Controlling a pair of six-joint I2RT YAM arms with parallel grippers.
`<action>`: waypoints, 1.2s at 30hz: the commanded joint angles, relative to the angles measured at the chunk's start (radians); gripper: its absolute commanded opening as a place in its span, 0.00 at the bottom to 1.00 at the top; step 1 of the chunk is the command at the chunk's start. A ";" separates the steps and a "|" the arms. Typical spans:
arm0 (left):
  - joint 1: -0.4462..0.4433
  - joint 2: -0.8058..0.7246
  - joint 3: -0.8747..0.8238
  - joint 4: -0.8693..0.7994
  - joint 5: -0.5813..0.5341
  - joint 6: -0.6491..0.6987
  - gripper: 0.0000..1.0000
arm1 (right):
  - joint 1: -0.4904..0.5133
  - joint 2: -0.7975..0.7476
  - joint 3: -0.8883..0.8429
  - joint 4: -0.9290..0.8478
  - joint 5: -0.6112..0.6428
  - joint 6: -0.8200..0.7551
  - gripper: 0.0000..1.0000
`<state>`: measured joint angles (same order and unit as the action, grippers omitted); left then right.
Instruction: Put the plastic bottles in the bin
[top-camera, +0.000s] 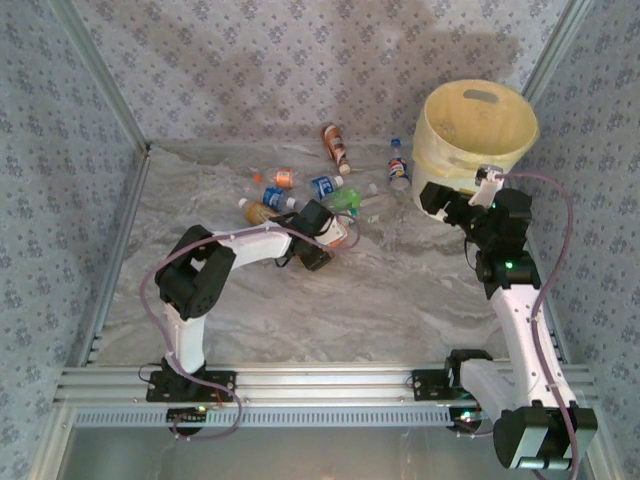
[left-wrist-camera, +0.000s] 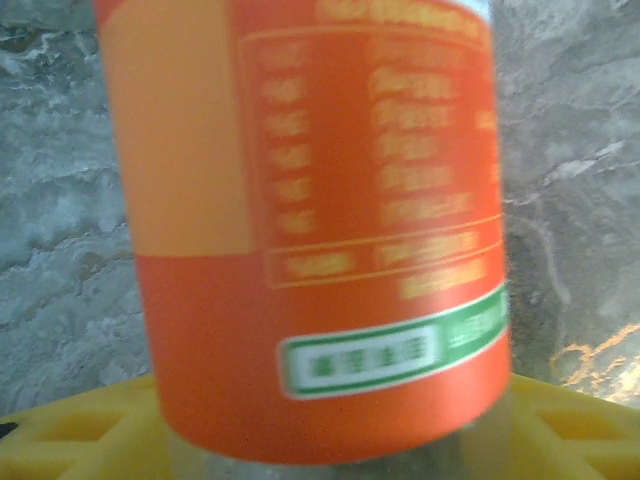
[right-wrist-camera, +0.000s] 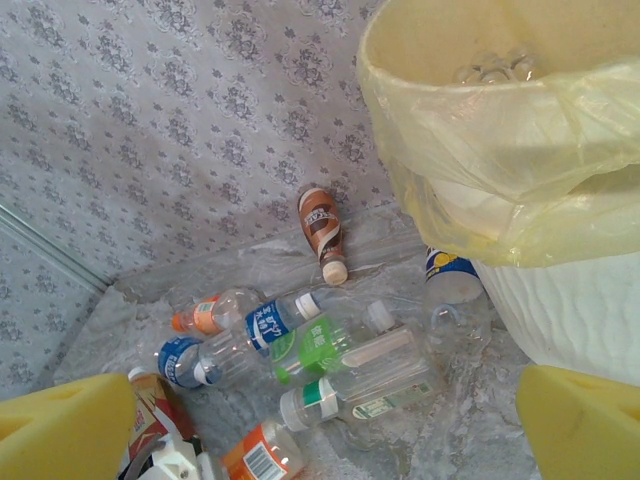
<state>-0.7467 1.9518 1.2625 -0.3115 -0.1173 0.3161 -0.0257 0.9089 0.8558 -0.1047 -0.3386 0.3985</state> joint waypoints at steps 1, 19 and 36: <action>-0.007 0.014 0.024 0.001 0.020 -0.022 0.61 | 0.005 -0.018 0.023 -0.022 -0.041 -0.028 1.00; -0.003 -0.136 -0.047 0.069 0.178 -0.182 0.48 | 0.076 -0.045 -0.074 0.025 -0.136 0.016 1.00; 0.162 -0.455 -0.208 0.317 0.657 -0.473 0.46 | 0.181 0.000 -0.046 0.100 -0.159 0.033 1.00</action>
<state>-0.6083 1.5604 1.0718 -0.0998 0.3676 -0.0704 0.1349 0.8955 0.7860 -0.0406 -0.4644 0.4206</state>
